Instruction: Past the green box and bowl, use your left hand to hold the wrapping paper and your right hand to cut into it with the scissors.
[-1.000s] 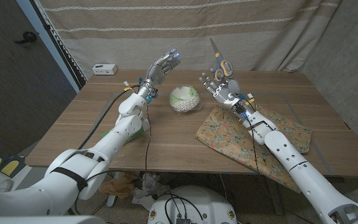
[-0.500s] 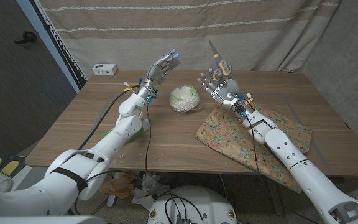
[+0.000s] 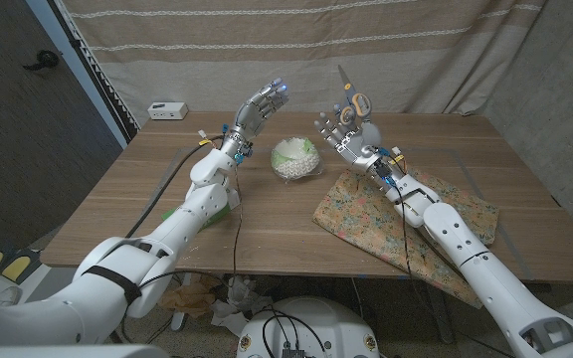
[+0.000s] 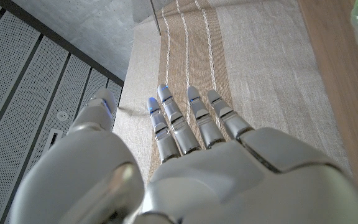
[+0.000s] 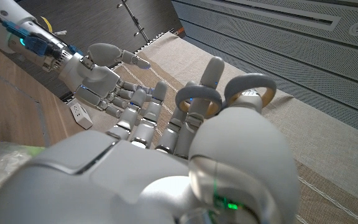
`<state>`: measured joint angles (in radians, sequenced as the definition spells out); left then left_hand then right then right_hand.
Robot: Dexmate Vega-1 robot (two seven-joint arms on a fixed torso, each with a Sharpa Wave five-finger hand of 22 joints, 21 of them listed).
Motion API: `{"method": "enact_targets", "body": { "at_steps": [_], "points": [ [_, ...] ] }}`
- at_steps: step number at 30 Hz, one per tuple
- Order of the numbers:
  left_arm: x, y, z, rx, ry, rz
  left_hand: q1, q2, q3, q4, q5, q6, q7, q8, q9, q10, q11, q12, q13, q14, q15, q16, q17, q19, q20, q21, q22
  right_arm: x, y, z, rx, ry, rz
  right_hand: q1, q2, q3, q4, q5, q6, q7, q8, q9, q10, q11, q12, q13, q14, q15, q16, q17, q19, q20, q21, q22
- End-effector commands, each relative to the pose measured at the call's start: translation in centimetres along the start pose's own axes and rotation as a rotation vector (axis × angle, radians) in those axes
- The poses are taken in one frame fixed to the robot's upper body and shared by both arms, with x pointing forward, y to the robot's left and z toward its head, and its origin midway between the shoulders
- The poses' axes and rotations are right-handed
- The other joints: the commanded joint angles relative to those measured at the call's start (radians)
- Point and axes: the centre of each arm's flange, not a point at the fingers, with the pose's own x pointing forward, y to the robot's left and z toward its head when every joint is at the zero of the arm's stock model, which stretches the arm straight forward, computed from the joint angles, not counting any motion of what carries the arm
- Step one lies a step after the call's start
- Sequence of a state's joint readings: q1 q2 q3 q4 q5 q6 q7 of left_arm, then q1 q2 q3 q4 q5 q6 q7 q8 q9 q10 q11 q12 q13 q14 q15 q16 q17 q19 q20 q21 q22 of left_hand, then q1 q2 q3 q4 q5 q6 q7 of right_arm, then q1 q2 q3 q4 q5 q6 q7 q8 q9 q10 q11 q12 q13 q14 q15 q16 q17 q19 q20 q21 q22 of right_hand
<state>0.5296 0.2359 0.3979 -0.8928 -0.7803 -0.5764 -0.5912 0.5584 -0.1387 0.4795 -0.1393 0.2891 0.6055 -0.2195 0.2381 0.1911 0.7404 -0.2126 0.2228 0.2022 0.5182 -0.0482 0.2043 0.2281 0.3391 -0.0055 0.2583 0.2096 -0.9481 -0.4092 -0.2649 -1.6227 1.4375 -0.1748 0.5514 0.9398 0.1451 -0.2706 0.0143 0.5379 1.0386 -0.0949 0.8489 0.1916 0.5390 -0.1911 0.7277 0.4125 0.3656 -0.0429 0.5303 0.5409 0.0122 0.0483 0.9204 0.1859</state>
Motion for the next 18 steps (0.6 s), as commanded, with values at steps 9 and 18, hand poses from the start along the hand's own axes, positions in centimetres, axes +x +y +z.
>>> {"method": "enact_targets", "body": {
  "at_steps": [9, 18],
  "points": [
    [0.20, -0.21, 0.08, 0.007, 0.001, 0.000, 0.002, 0.008, -0.003, -0.002, 0.003, 0.015, -0.003, 0.009, 0.000, 0.011, -0.001, 0.006, 0.002, 0.002, -0.164, 0.009, -0.001, 0.003, -0.005, 0.005, 0.003, 0.51, -0.21, 1.00, -0.044, -0.046, 0.047, -0.038, -0.034, -0.022, 0.011, -0.014, -0.045, -0.009, -0.038, -0.003, -0.046, 0.012, -0.033, 0.000, -0.035, -0.168, -0.009, -0.008, -0.019, 0.007, -0.024, 0.001],
    [-0.46, -0.22, 0.13, 0.010, 0.005, 0.021, 0.003, 0.008, -0.003, -0.002, 0.003, 0.020, -0.003, 0.009, 0.000, 0.012, -0.001, 0.006, 0.002, 0.002, -0.164, 0.009, -0.001, 0.003, -0.005, 0.004, 0.003, 0.49, -0.41, 1.44, -0.146, -0.038, 0.069, -0.090, -0.065, -0.045, 0.025, -0.020, -0.068, -0.006, -0.062, 0.000, -0.075, 0.027, -0.054, -0.002, -0.073, -0.162, -0.025, -0.021, -0.042, 0.036, -0.045, -0.001]
  ]
}}
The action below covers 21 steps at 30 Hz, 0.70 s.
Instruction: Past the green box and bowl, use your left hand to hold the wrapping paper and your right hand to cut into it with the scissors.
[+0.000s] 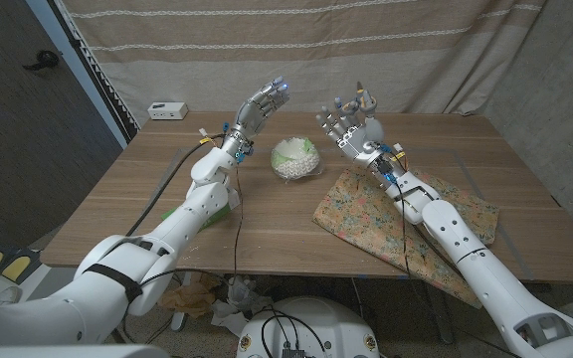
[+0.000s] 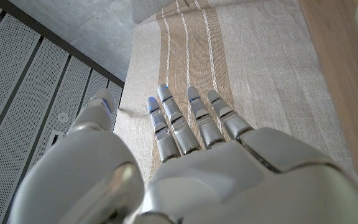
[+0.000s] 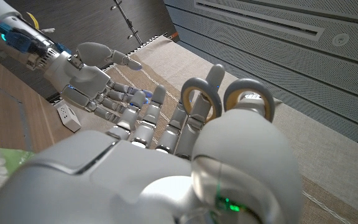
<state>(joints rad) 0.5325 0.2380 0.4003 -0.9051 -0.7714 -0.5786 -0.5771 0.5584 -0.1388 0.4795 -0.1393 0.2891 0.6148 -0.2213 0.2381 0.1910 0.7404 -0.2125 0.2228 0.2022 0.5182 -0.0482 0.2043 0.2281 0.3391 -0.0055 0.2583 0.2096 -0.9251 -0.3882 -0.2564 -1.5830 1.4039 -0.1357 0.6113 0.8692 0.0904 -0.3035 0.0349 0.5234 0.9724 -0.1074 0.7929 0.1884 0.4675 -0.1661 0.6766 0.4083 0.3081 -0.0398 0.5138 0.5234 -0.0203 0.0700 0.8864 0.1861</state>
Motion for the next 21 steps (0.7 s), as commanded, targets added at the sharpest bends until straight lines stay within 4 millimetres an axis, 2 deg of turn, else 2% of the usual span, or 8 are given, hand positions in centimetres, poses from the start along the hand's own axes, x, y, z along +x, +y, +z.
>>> {"method": "enact_targets", "body": {
  "at_steps": [1, 9, 12, 15, 17, 19, 21],
  "points": [
    [-0.65, -0.08, -0.03, 0.001, 0.008, 0.021, 0.003, 0.008, -0.003, -0.002, 0.003, 0.011, -0.001, 0.009, 0.000, 0.012, -0.001, 0.006, 0.002, 0.002, -0.164, 0.009, -0.001, 0.003, -0.005, 0.004, 0.003, 0.17, -0.19, 0.36, -0.095, 0.001, 0.040, -0.022, -0.012, -0.013, 0.005, -0.006, -0.002, 0.007, -0.007, 0.003, -0.006, 0.002, -0.004, 0.002, -0.019, -0.165, -0.010, -0.005, -0.010, 0.016, -0.012, -0.001],
    [-0.93, -0.14, 0.01, 0.004, 0.003, 0.029, 0.004, 0.008, -0.003, -0.002, 0.003, 0.015, -0.001, 0.008, 0.000, 0.013, -0.001, 0.005, 0.001, 0.002, -0.164, 0.009, -0.001, 0.003, -0.005, 0.005, 0.003, 0.39, 0.00, 0.22, -0.087, -0.004, 0.053, -0.035, -0.023, -0.015, 0.005, -0.005, 0.036, 0.016, 0.002, 0.005, 0.003, 0.003, -0.006, -0.001, -0.025, -0.163, -0.016, -0.015, -0.010, 0.018, -0.020, -0.001],
    [-1.00, -0.18, -0.02, 0.005, 0.001, 0.031, 0.004, 0.008, -0.003, -0.002, 0.002, 0.015, -0.001, 0.008, 0.000, 0.014, -0.001, 0.005, 0.001, 0.002, -0.164, 0.009, -0.002, 0.003, -0.005, 0.005, 0.003, 0.41, 0.06, 0.14, -0.067, -0.009, 0.058, -0.036, -0.022, -0.011, 0.003, -0.003, 0.059, 0.019, 0.007, 0.005, 0.039, -0.001, 0.005, -0.001, -0.010, -0.166, -0.011, -0.021, -0.004, 0.014, -0.024, -0.002],
    [-1.14, -0.28, -0.10, 0.003, 0.000, 0.033, 0.004, 0.008, -0.003, -0.002, 0.002, 0.016, -0.001, 0.008, 0.000, 0.014, -0.001, 0.005, 0.001, 0.002, -0.164, 0.009, -0.002, 0.004, -0.005, 0.005, 0.003, 0.39, 0.15, 0.13, -0.080, -0.001, 0.062, -0.031, -0.018, -0.006, 0.000, -0.001, 0.053, 0.019, 0.003, 0.005, 0.044, -0.003, 0.005, -0.003, 0.001, -0.169, -0.007, -0.023, -0.003, 0.012, -0.026, -0.002],
    [-1.21, -0.32, -0.14, 0.003, 0.000, 0.034, 0.004, 0.009, -0.003, -0.003, 0.002, 0.018, -0.001, 0.008, 0.000, 0.014, -0.001, 0.005, 0.001, 0.001, -0.164, 0.009, -0.002, 0.003, -0.005, 0.005, 0.003, 0.37, 0.18, 0.12, -0.082, 0.003, 0.063, -0.029, -0.022, -0.006, -0.004, 0.000, 0.027, 0.003, -0.009, 0.009, 0.062, -0.012, 0.005, -0.010, 0.001, -0.167, -0.009, -0.028, 0.000, 0.011, -0.029, -0.002],
    [-1.26, -0.35, -0.17, 0.003, -0.002, 0.036, 0.005, 0.009, -0.003, -0.003, 0.002, 0.018, -0.001, 0.008, 0.000, 0.014, -0.001, 0.005, 0.001, 0.001, -0.164, 0.009, -0.002, 0.003, -0.005, 0.005, 0.003, 0.30, 0.21, 0.11, -0.085, 0.006, 0.049, -0.029, -0.023, -0.006, -0.004, 0.000, 0.023, 0.003, -0.009, 0.011, 0.067, -0.013, 0.005, -0.012, 0.002, -0.166, -0.009, -0.029, 0.001, 0.012, -0.030, -0.002],
    [-1.29, -0.40, -0.20, 0.001, -0.003, 0.036, 0.005, 0.009, -0.003, -0.003, 0.002, 0.019, -0.001, 0.008, 0.000, 0.014, -0.001, 0.005, 0.001, 0.001, -0.164, 0.009, -0.002, 0.003, -0.005, 0.005, 0.003, 0.24, 0.14, 0.12, -0.090, 0.012, 0.041, -0.026, -0.024, -0.003, -0.009, 0.003, 0.033, 0.008, 0.007, 0.031, 0.104, 0.001, 0.007, -0.026, 0.015, -0.164, -0.006, -0.037, 0.012, 0.014, -0.032, -0.002]
  ]
}}
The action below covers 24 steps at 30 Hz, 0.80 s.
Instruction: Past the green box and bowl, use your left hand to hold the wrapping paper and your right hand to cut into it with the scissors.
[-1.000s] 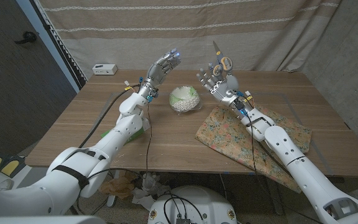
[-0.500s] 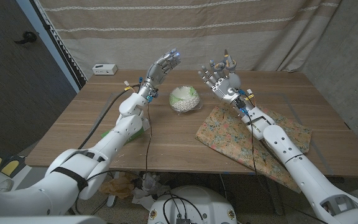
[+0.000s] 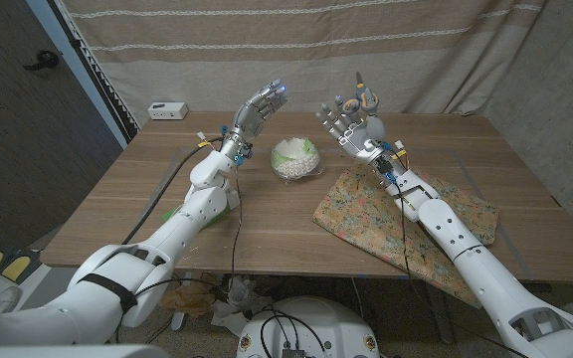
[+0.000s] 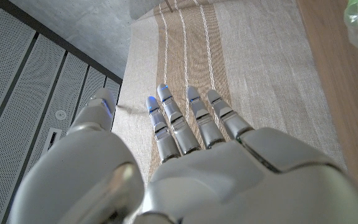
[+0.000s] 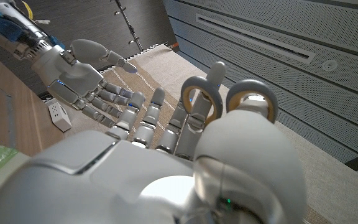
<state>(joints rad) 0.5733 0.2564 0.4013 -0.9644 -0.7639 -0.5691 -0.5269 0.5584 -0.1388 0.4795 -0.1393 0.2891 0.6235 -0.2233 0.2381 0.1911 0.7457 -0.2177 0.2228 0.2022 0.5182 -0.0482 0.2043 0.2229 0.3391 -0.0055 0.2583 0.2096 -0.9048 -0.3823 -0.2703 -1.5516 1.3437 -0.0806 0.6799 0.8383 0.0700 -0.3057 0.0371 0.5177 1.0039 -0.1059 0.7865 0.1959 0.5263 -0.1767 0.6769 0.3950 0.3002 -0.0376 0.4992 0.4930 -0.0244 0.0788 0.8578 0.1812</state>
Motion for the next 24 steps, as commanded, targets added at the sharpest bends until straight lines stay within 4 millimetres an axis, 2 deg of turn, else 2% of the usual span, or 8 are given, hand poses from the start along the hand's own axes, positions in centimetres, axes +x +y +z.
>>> {"method": "enact_targets", "body": {
  "at_steps": [1, 6, 7, 10, 11, 14, 16, 24],
  "points": [
    [-0.37, -0.22, -0.10, 0.000, -0.008, 0.009, 0.005, 0.009, -0.003, -0.003, 0.002, 0.011, 0.001, 0.008, 0.000, 0.009, 0.004, 0.005, 0.001, 0.001, -0.164, 0.009, 0.004, 0.003, -0.005, 0.005, 0.003, -0.13, 0.08, -0.05, -0.009, 0.016, -0.016, 0.005, -0.004, 0.000, -0.012, 0.009, 0.006, 0.008, 0.019, 0.030, 0.054, 0.005, 0.006, -0.018, 0.028, -0.167, 0.010, -0.009, 0.021, 0.005, -0.004, 0.003],
    [-0.44, -0.31, -0.19, -0.002, -0.009, 0.010, 0.005, 0.009, -0.003, -0.003, 0.002, 0.012, 0.000, 0.008, 0.000, 0.009, 0.004, 0.005, 0.001, 0.001, -0.164, 0.009, 0.003, 0.003, -0.006, 0.005, 0.003, -0.18, 0.09, -0.12, -0.010, 0.024, -0.032, 0.026, 0.002, 0.013, -0.028, 0.015, 0.040, 0.014, 0.083, 0.089, 0.150, -0.014, 0.004, -0.062, 0.062, -0.171, 0.021, -0.024, 0.048, -0.007, -0.010, 0.004],
    [-0.45, -0.32, -0.20, -0.002, -0.008, 0.010, 0.005, 0.009, -0.003, -0.003, 0.002, 0.013, 0.000, 0.008, -0.001, 0.009, 0.004, 0.005, 0.001, 0.001, -0.164, 0.009, 0.003, 0.004, -0.006, 0.005, 0.003, -0.19, 0.11, -0.13, -0.010, 0.025, -0.032, 0.032, 0.004, 0.015, -0.032, 0.016, 0.041, 0.012, 0.109, 0.114, 0.194, -0.020, 0.005, -0.077, 0.077, -0.172, 0.028, -0.027, 0.053, -0.009, -0.014, 0.004],
    [-0.48, -0.35, -0.22, -0.002, -0.008, 0.012, 0.005, 0.009, -0.003, -0.003, 0.002, 0.014, 0.000, 0.007, -0.001, 0.010, 0.004, 0.005, 0.001, 0.001, -0.164, 0.009, 0.003, 0.003, -0.005, 0.005, 0.003, -0.19, 0.14, -0.15, -0.006, 0.025, -0.038, 0.042, 0.008, 0.020, -0.040, 0.016, 0.034, 0.013, 0.152, 0.159, 0.267, -0.025, 0.010, -0.098, 0.096, -0.173, 0.037, -0.031, 0.068, -0.016, -0.018, 0.004],
    [-0.48, -0.35, -0.23, -0.002, -0.009, 0.012, 0.005, 0.009, -0.003, -0.003, 0.002, 0.014, 0.000, 0.007, -0.001, 0.010, 0.004, 0.005, 0.001, 0.001, -0.164, 0.009, 0.003, 0.003, -0.005, 0.005, 0.003, -0.19, 0.15, -0.16, -0.003, 0.024, -0.035, 0.045, 0.013, 0.023, -0.041, 0.016, 0.041, 0.016, 0.168, 0.170, 0.296, -0.027, 0.017, -0.099, 0.104, -0.175, 0.042, -0.032, 0.071, -0.016, -0.020, 0.004],
    [-0.49, -0.37, -0.27, -0.004, -0.009, 0.013, 0.005, 0.009, -0.003, -0.003, 0.002, 0.015, 0.000, 0.007, -0.001, 0.010, 0.004, 0.005, 0.001, 0.001, -0.164, 0.009, 0.003, 0.003, -0.006, 0.005, 0.003, -0.21, 0.17, -0.16, -0.004, 0.022, -0.042, 0.050, 0.017, 0.026, -0.044, 0.016, 0.048, 0.021, 0.182, 0.175, 0.328, -0.028, 0.031, -0.090, 0.124, -0.179, 0.051, -0.032, 0.079, -0.021, -0.021, 0.005],
    [-0.48, -0.38, -0.27, -0.004, -0.010, 0.011, 0.005, 0.009, -0.003, -0.003, 0.002, 0.016, 0.000, 0.007, -0.001, 0.011, 0.004, 0.005, 0.001, 0.002, -0.164, 0.009, 0.003, 0.004, -0.006, 0.005, 0.003, -0.29, 0.26, -0.06, -0.014, 0.018, -0.044, 0.057, 0.016, 0.027, -0.051, 0.016, 0.068, 0.027, 0.218, 0.192, 0.383, -0.028, 0.076, -0.049, 0.156, -0.180, 0.064, -0.031, 0.092, -0.025, -0.026, 0.005],
    [-0.59, -0.45, -0.16, -0.001, -0.014, 0.014, 0.006, 0.009, -0.003, -0.003, 0.002, 0.018, 0.000, 0.006, -0.001, 0.012, 0.004, 0.005, 0.001, 0.002, -0.164, 0.009, 0.003, 0.004, -0.006, 0.005, 0.003, -0.36, 0.33, -0.06, -0.007, 0.016, -0.051, 0.052, 0.006, 0.021, -0.052, 0.013, 0.049, 0.029, 0.220, 0.186, 0.373, -0.025, 0.092, -0.018, 0.167, -0.182, 0.070, -0.030, 0.099, -0.027, -0.029, 0.006]
  ]
}}
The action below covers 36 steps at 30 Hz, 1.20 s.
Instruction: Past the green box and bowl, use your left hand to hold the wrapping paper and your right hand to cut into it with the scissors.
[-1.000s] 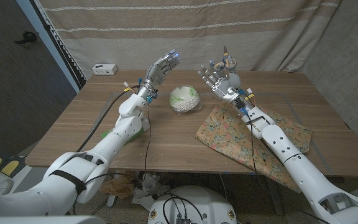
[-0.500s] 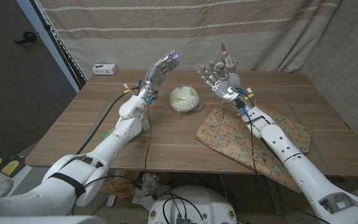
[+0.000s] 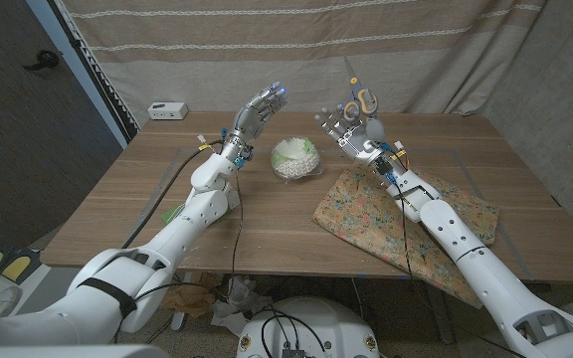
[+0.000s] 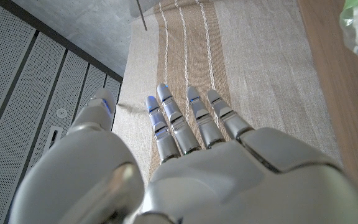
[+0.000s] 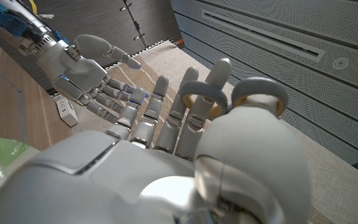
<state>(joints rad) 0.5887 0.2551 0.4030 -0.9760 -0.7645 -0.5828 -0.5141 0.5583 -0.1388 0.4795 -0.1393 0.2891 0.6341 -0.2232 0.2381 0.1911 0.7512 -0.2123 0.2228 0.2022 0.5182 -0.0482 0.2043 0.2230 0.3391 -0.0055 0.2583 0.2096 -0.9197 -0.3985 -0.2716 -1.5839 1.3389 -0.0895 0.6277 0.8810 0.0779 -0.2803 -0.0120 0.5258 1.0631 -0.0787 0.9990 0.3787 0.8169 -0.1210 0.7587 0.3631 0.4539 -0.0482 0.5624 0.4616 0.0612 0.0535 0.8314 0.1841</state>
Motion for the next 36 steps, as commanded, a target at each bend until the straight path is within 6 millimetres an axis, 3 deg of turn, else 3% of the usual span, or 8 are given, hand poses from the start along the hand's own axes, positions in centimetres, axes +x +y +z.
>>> {"method": "enact_targets", "body": {
  "at_steps": [1, 14, 19, 23, 26, 30, 31, 36],
  "points": [
    [-0.18, -0.18, 0.05, 0.000, -0.005, 0.004, 0.006, 0.009, -0.003, -0.003, 0.002, 0.008, 0.000, 0.006, -0.001, 0.006, -0.002, 0.005, 0.001, 0.002, -0.164, 0.009, 0.003, 0.003, -0.005, 0.005, 0.003, -0.18, 0.19, 0.08, 0.001, -0.005, -0.016, 0.010, -0.003, -0.005, -0.004, 0.005, -0.016, -0.002, 0.007, 0.004, 0.081, -0.081, 0.013, 0.019, 0.015, -0.172, 0.007, 0.002, 0.014, -0.001, -0.004, 0.003],
    [-0.41, -0.12, 0.10, 0.001, -0.003, 0.009, 0.006, 0.009, -0.003, -0.003, 0.002, 0.011, 0.000, 0.005, -0.001, 0.008, -0.002, 0.005, 0.001, 0.002, -0.164, 0.010, 0.003, 0.004, -0.006, 0.005, 0.003, -0.31, 0.04, -0.17, 0.016, 0.005, -0.030, -0.010, 0.005, -0.005, 0.001, 0.003, -0.068, -0.006, 0.050, 0.059, 0.041, -0.077, 0.068, 0.128, 0.082, -0.173, 0.039, 0.013, 0.049, -0.020, -0.005, 0.008],
    [-0.33, -0.07, 0.07, 0.001, 0.001, 0.006, 0.006, 0.009, -0.003, -0.003, 0.001, 0.012, 0.000, 0.005, -0.001, 0.009, -0.002, 0.004, 0.001, 0.002, -0.163, 0.010, 0.003, 0.004, -0.006, 0.005, 0.003, -0.36, 0.04, -0.12, 0.007, 0.002, -0.022, -0.001, 0.001, -0.006, -0.012, 0.010, -0.111, -0.009, 0.086, 0.100, -0.066, -0.067, 0.233, 0.417, 0.102, -0.175, 0.083, 0.092, 0.061, -0.023, -0.018, 0.013],
    [-0.22, -0.06, 0.03, 0.000, 0.002, 0.003, 0.007, 0.009, -0.003, -0.002, 0.001, 0.013, 0.000, 0.004, -0.001, 0.010, -0.002, 0.004, 0.001, 0.002, -0.164, 0.010, 0.003, 0.004, -0.006, 0.005, 0.003, -0.38, 0.06, -0.11, 0.004, 0.001, -0.023, 0.004, 0.001, -0.006, -0.019, 0.019, -0.122, -0.019, 0.133, 0.153, -0.132, -0.070, 0.371, 0.645, 0.108, -0.174, 0.120, 0.158, 0.073, -0.033, -0.027, 0.017],
    [-0.12, -0.06, 0.04, 0.001, 0.002, 0.002, 0.007, 0.009, -0.003, -0.003, 0.001, 0.014, 0.000, 0.004, -0.001, 0.010, -0.002, 0.004, 0.001, 0.003, -0.164, 0.010, 0.003, 0.004, -0.006, 0.005, 0.003, -0.38, 0.10, -0.10, 0.004, -0.002, -0.022, 0.006, -0.001, -0.006, -0.021, 0.020, -0.136, -0.018, 0.142, 0.169, -0.146, -0.068, 0.388, 0.678, 0.106, -0.174, 0.131, 0.173, 0.077, -0.037, -0.028, 0.018],
    [-0.03, -0.01, 0.06, 0.001, 0.002, 0.001, 0.007, 0.009, -0.003, -0.003, 0.001, 0.016, 0.000, 0.003, -0.002, 0.011, -0.002, 0.004, 0.001, 0.002, -0.164, 0.010, 0.003, 0.004, -0.005, 0.005, 0.003, -0.35, 0.11, -0.03, -0.001, -0.009, -0.030, -0.006, -0.009, -0.010, -0.020, 0.022, -0.145, -0.019, 0.148, 0.170, -0.164, -0.064, 0.391, 0.687, 0.109, -0.167, 0.181, 0.234, 0.151, -0.082, 0.001, 0.027],
    [-0.01, 0.01, 0.07, 0.001, 0.002, 0.001, 0.007, 0.009, -0.003, -0.003, 0.001, 0.016, 0.000, 0.003, -0.002, 0.011, -0.002, 0.004, 0.001, 0.002, -0.164, 0.010, 0.003, 0.004, -0.005, 0.005, 0.003, -0.32, 0.12, -0.02, -0.001, -0.009, -0.024, -0.011, -0.012, -0.010, -0.020, 0.024, -0.173, -0.008, 0.152, 0.186, -0.161, -0.058, 0.392, 0.687, 0.109, -0.165, 0.221, 0.278, 0.194, -0.103, 0.024, 0.036],
    [0.04, 0.00, 0.06, -0.001, 0.001, 0.002, 0.007, 0.009, -0.003, -0.003, 0.001, 0.017, 0.000, 0.003, -0.002, 0.011, -0.002, 0.004, 0.001, 0.002, -0.164, 0.010, 0.003, 0.004, -0.005, 0.005, 0.003, -0.26, 0.19, 0.04, -0.007, -0.011, -0.024, -0.013, -0.014, -0.004, -0.027, 0.031, -0.188, -0.003, 0.166, 0.197, -0.164, -0.058, 0.393, 0.704, 0.069, -0.159, 0.398, 0.487, 0.223, -0.125, 0.104, 0.106]
  ]
}}
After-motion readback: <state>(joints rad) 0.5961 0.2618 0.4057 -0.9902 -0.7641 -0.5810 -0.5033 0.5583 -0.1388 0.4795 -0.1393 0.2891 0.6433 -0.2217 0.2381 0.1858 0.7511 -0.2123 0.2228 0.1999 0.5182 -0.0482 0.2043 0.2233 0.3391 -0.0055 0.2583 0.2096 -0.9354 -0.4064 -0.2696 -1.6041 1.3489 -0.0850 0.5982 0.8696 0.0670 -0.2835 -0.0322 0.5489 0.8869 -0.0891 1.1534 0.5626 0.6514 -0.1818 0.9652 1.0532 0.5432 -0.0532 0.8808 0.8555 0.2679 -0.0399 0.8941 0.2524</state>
